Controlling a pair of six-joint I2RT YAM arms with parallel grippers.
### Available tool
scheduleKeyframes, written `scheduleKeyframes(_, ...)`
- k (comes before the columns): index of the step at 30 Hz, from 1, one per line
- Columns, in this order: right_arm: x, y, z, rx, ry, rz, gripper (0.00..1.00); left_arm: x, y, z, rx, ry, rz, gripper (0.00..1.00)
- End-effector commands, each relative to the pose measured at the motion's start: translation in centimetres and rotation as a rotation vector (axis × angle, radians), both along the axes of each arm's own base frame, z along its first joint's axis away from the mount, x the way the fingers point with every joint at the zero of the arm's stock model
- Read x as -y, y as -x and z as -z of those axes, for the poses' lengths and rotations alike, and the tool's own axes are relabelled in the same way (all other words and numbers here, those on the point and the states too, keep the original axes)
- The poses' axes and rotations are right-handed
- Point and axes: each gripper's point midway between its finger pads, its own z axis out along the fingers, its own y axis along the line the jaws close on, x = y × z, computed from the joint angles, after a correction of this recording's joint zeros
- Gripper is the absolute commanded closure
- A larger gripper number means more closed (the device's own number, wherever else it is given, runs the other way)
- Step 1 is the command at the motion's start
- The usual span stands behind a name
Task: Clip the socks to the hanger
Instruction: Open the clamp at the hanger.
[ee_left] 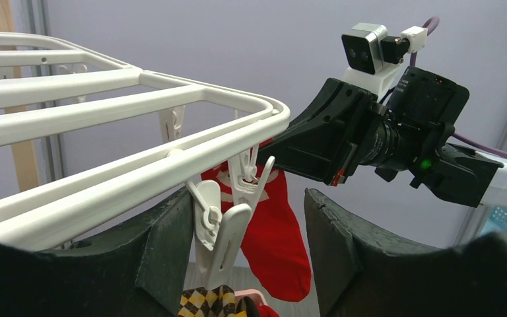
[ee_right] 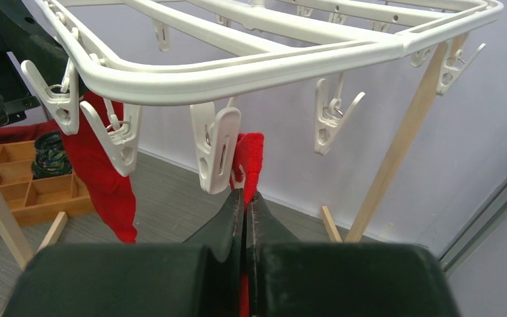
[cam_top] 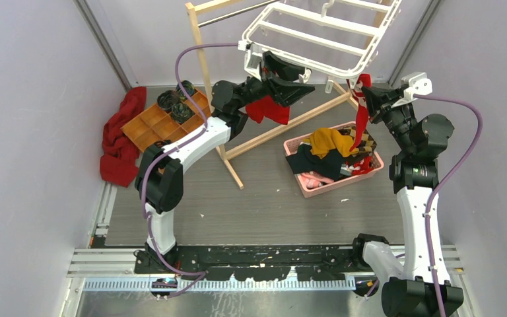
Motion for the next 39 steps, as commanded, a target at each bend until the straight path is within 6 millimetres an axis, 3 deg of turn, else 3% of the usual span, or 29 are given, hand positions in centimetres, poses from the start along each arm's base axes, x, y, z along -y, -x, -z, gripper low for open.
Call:
scheduleKeyframes(1, -0.2, 0.9, -1.7, 0.054, 0.0, -0.008, 0.99, -1.0, 0.9, -1.6, 0.024, 0.04, 0.013, 0.39)
scheduleKeyframes(30, -0.3, 0.9, -1.6, 0.052, 0.001, -0.012, 0.99, -0.3, 0.1, -1.7, -0.026, 0.042, 0.036, 0.4)
scheduleKeyframes(39, -0.3, 0.9, -1.5, 0.051, 0.001, -0.011, 0.99, 0.0, -0.3, -1.4, -0.052, 0.03, 0.038, 0.59)
